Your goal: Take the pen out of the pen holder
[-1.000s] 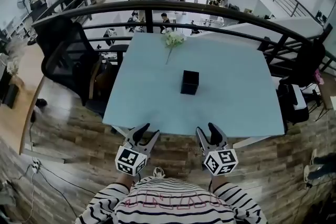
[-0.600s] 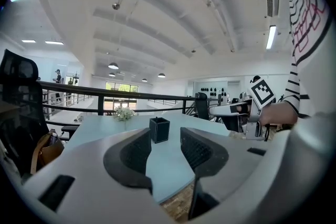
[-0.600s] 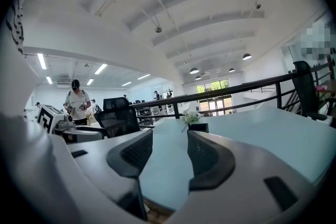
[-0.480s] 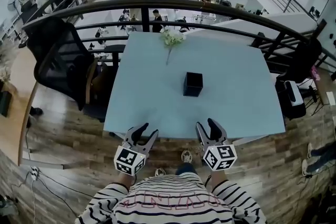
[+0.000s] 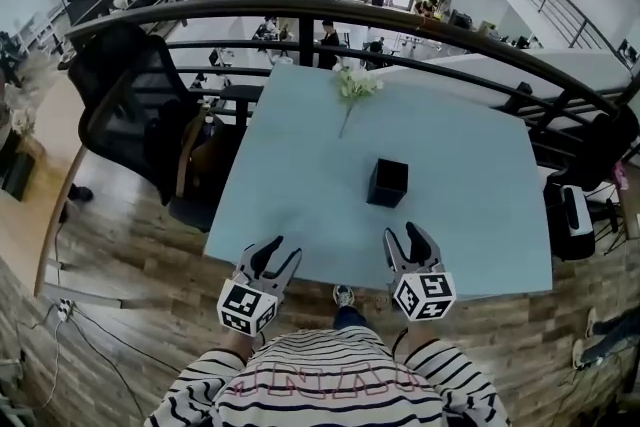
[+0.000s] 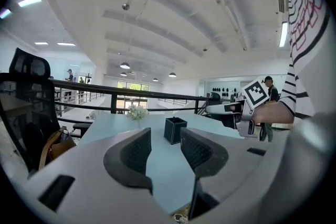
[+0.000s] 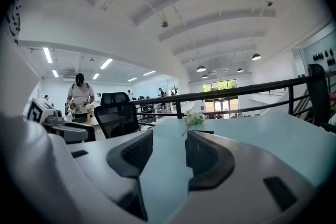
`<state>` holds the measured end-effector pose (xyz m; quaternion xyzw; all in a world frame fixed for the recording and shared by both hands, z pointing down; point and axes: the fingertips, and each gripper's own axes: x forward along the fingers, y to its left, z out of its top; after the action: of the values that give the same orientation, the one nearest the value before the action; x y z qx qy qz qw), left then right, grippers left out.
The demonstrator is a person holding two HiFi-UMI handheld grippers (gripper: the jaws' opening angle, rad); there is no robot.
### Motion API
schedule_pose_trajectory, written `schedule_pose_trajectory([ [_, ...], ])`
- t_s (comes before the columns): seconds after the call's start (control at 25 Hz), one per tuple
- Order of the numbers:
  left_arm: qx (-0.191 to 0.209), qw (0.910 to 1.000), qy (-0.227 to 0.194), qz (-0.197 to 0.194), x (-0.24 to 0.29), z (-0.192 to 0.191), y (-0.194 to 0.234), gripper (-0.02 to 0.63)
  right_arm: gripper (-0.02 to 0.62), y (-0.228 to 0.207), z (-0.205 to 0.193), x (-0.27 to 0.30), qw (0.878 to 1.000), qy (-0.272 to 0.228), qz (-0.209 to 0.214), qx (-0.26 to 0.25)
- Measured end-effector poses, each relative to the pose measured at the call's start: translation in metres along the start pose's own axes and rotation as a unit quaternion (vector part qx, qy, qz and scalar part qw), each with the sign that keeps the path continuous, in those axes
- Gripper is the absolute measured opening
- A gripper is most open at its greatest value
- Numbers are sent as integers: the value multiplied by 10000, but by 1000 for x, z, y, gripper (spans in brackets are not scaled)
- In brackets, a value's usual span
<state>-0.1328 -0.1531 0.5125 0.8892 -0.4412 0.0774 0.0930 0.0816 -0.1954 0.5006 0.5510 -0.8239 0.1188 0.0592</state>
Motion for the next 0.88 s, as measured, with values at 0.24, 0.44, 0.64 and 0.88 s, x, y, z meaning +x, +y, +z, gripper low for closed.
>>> schedule_pose_trajectory([
  [0.24,-52,9998,31,177,29,7,9,152,210,-18,4,38,9994,163,240,-202],
  [0.44,-90,9994,45,322,55,13,21,152,209,-29,7,73,9980,283,463,-335],
  [0.64,-154,9989,105,434,77,15,26,152,209,-40,8,102,9954,436,681,-522],
  [0.88,-230,9981,193,538,97,12,29,152,206,-49,-2,130,9920,641,884,-627],
])
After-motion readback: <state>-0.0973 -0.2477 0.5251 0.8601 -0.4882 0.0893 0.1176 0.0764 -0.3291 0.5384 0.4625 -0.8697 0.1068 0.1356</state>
